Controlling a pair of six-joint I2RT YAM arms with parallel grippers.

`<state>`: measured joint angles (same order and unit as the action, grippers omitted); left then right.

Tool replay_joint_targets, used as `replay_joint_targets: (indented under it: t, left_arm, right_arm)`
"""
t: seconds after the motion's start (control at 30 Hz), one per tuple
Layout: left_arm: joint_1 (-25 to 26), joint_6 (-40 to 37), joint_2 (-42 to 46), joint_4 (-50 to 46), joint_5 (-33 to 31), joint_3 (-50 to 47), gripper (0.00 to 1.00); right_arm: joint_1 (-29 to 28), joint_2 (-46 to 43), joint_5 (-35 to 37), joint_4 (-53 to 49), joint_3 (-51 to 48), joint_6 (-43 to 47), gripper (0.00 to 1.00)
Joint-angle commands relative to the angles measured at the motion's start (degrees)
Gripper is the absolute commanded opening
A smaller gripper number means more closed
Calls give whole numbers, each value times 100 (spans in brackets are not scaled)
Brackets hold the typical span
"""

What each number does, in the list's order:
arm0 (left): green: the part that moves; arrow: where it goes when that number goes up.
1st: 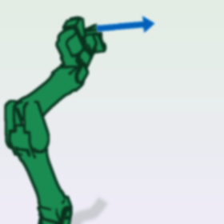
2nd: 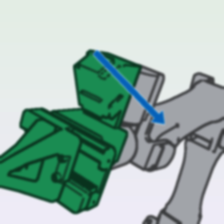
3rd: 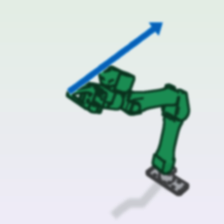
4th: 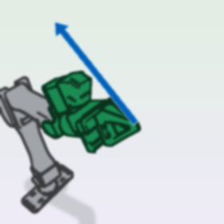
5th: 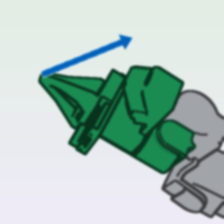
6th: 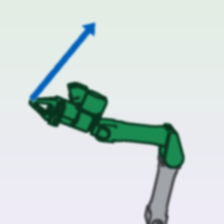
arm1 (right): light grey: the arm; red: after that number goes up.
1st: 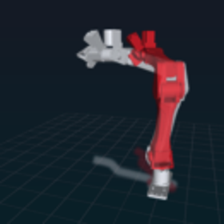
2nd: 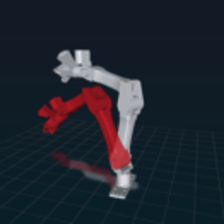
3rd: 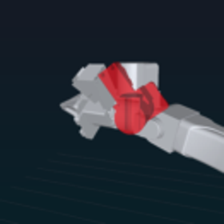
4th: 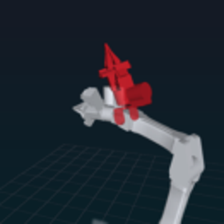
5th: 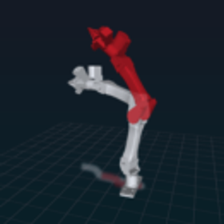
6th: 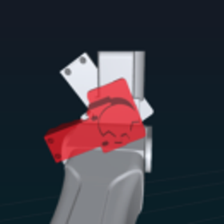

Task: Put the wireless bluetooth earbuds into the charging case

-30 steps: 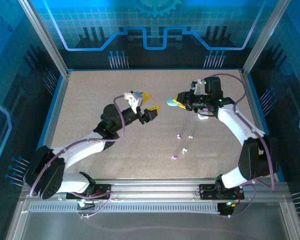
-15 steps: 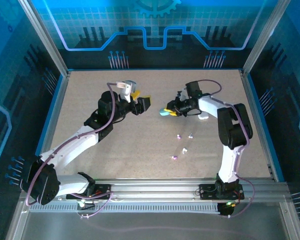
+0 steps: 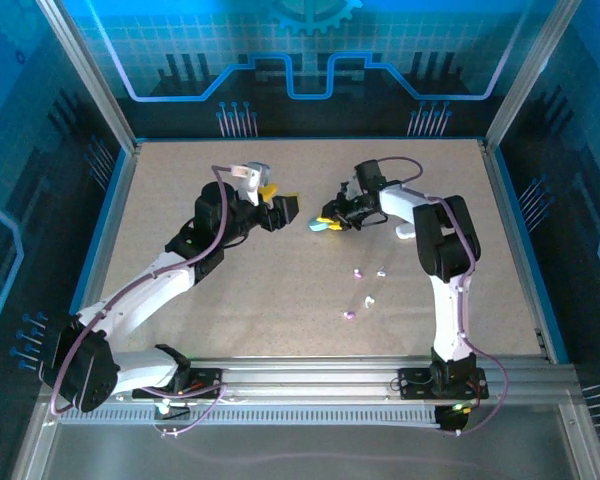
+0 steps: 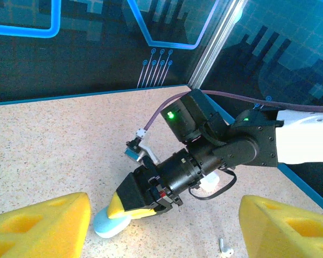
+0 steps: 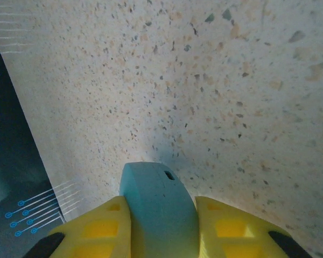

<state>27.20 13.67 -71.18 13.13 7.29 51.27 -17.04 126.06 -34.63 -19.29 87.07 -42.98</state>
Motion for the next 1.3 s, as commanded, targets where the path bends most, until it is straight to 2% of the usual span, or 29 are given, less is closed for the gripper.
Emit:
replay_joint_targets:
  t: [0.0,0.57,0.9,1.07,1.17,1.27]
  left_arm:
    - [-46,140,69,-29,49,96,73]
    - [-58,190,-18,-118,62,178,77]
    - [-115,207,-71,-266,45,251,91]
    - [-158,288,-116,-408,-83,315,99]
    - [-174,495,-93,-391,-354,277,99]
    - [-197,576,-20,-81,-408,88,99]
  right_arm:
    - [-115,168,91,-319,194,149,27]
    - [-89,-9,519,-983,459,560,52]
    - [31,-543,590,-1436,658,987,63]
    - [380,-1362,1387,-1707,266,1168,60]
    - [811,-2024,1968,-1560,-363,1100,56]
    - [1289,-2686,2664,-1153,-1236,1090,55]
